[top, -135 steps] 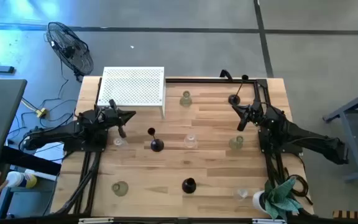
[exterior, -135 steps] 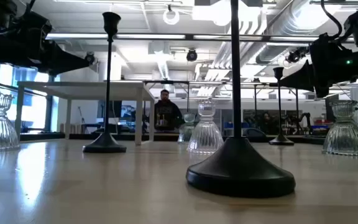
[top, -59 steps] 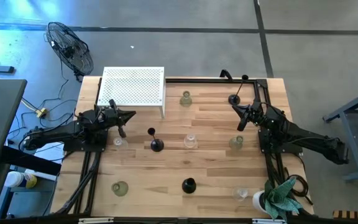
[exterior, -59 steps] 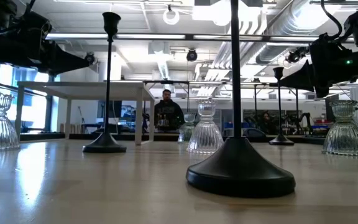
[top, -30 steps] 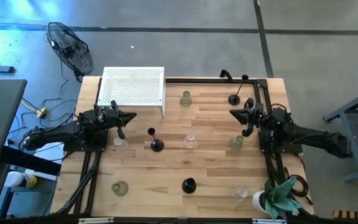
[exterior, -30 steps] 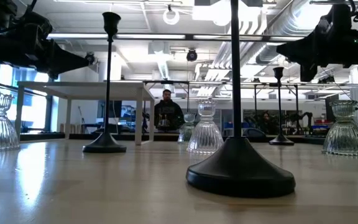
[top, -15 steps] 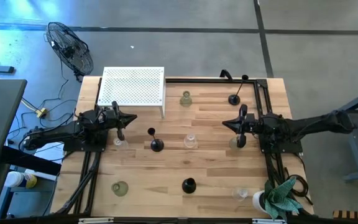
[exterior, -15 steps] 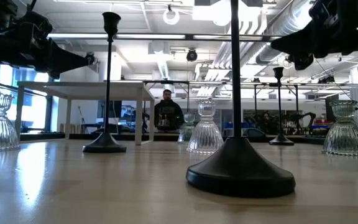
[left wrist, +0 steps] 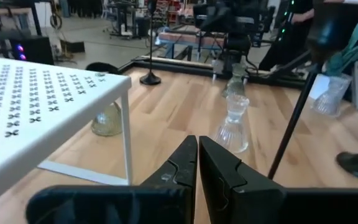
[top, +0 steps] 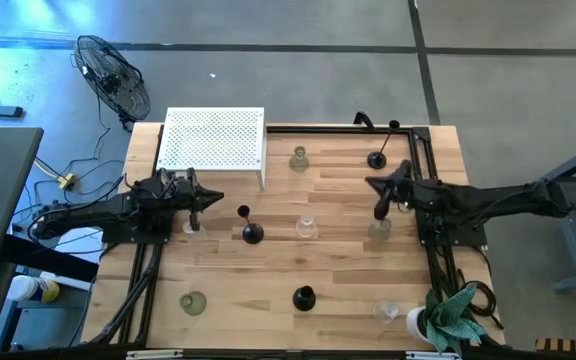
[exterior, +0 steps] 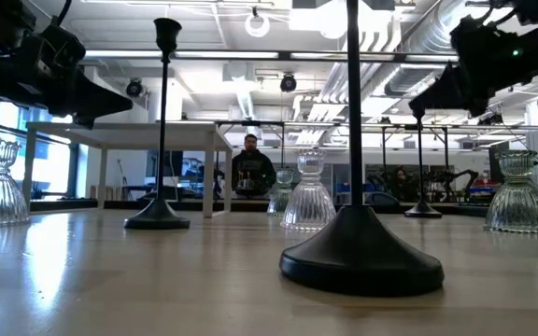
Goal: Pick & Place candle stick holders
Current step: Put the top black candle holder on the shelf
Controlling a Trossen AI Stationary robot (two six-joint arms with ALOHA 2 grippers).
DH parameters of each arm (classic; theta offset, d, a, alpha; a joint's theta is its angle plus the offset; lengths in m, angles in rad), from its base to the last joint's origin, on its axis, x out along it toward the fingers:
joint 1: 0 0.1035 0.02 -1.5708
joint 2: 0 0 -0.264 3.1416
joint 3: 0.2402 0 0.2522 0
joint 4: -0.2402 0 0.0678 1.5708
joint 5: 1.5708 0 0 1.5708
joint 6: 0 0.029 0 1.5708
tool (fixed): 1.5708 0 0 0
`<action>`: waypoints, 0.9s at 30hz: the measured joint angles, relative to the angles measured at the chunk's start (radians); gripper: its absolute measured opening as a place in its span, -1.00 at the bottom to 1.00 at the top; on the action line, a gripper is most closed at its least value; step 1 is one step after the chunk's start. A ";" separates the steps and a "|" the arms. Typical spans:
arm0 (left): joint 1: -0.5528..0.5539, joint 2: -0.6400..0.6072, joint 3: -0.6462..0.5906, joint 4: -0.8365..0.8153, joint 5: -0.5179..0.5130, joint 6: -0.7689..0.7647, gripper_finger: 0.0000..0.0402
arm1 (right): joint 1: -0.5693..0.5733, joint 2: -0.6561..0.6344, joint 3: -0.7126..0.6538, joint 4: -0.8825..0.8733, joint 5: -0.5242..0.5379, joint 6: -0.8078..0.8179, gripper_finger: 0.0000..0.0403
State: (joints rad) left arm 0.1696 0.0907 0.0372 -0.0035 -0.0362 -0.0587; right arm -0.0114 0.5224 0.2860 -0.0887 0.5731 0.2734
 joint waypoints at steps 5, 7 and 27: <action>0.000 0.014 0.000 0.000 -0.011 0.035 -0.94 | -0.175 0.000 0.053 -0.138 -0.015 0.025 -1.00; 0.000 0.018 0.000 0.000 0.002 0.063 -0.94 | -0.259 0.000 0.050 -0.117 -0.097 -0.001 -1.00; 0.000 0.017 0.000 0.007 0.011 0.115 -0.94 | -0.651 0.003 0.019 -0.121 -0.217 0.039 -0.34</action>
State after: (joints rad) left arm 0.1696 0.1081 0.0372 0.0034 -0.0257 0.0564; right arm -0.6625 0.5250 0.3050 -0.2093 0.3565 0.3122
